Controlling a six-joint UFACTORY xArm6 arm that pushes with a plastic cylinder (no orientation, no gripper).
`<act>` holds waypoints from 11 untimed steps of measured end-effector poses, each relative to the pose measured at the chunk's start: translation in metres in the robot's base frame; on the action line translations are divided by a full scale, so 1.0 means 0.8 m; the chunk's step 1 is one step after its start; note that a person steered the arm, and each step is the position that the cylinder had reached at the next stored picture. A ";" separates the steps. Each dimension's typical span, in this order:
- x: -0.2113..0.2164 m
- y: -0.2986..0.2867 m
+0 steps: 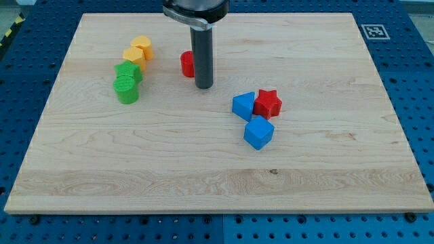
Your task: Slide the red circle into the yellow heart
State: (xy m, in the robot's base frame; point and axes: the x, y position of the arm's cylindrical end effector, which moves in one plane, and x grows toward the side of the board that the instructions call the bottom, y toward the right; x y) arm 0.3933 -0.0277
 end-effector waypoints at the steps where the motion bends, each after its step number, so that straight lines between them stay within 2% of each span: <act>1: -0.039 -0.017; 3: -0.062 -0.047; 4: -0.071 0.003; 5: -0.104 -0.028; 7: -0.114 -0.066; 8: -0.135 -0.076; 9: -0.135 -0.079; 11: -0.115 -0.024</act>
State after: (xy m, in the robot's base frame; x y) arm 0.3013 -0.0469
